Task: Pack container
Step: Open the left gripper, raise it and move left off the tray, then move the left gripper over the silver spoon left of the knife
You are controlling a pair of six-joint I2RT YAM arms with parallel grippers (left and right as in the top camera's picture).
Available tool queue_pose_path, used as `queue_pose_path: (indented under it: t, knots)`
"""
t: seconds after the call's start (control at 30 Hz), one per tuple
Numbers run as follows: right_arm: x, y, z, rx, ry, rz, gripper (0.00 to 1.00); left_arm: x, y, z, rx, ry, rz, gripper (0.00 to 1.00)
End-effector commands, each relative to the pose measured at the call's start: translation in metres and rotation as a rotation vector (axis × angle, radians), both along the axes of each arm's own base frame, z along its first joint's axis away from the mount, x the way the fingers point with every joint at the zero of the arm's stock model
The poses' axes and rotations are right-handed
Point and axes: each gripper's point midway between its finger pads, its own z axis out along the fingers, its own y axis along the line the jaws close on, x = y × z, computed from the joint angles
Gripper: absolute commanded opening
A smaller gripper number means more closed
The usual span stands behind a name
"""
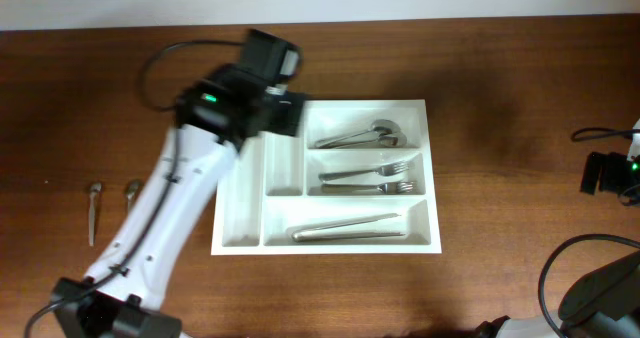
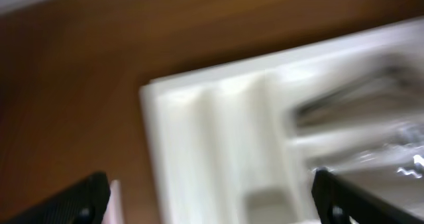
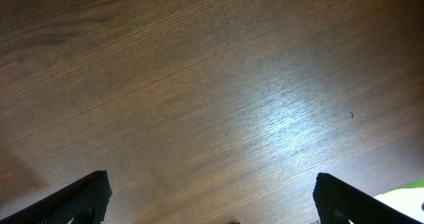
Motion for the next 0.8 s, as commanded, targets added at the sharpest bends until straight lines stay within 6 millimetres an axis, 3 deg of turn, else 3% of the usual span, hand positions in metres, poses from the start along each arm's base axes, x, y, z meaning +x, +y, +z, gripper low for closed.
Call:
queue_pose_path:
  t: [0.0, 0.13, 0.23, 0.43, 0.6, 0.77]
  knots:
    - [0.0, 0.001, 0.007, -0.014, -0.018, 0.008, 0.99, -0.005, 0.077, -0.007, 0.072, 0.052, 0.265, 0.99]
    - [0.0, 0.001, 0.007, -0.014, -0.018, 0.008, 0.99, -0.018, 0.136, -0.023, 0.121, 0.153, 0.342, 0.99]
    - [0.0, 0.001, 0.007, -0.014, -0.018, 0.008, 0.99, -0.025, 0.166, -0.037, 0.113, 0.203, 0.376, 0.99]
    - [0.0, 0.001, 0.007, -0.014, -0.018, 0.008, 0.99, -0.053, 0.198, -0.084, -0.02, 0.337, 0.514, 0.99]
    - [0.0, 0.001, 0.007, -0.014, -0.018, 0.008, 0.99, -0.074, 0.228, -0.12, -0.031, 0.389, 0.598, 0.99]
    - [0.0, 0.001, 0.007, -0.014, -0.018, 0.008, 0.99, -0.084, 0.246, -0.147, -0.024, 0.398, 0.605, 0.99]
